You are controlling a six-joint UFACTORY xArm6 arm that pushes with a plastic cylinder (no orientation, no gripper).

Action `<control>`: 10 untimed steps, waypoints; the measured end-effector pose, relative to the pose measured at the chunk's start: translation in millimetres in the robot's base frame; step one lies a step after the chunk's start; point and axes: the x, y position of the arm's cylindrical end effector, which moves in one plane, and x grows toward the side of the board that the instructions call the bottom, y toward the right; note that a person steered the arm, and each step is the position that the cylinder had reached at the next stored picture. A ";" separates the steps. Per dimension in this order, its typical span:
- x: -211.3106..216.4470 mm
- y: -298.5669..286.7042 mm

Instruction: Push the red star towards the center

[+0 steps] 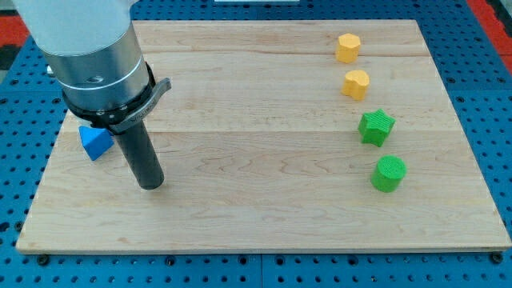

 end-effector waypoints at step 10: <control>-137.0 24.8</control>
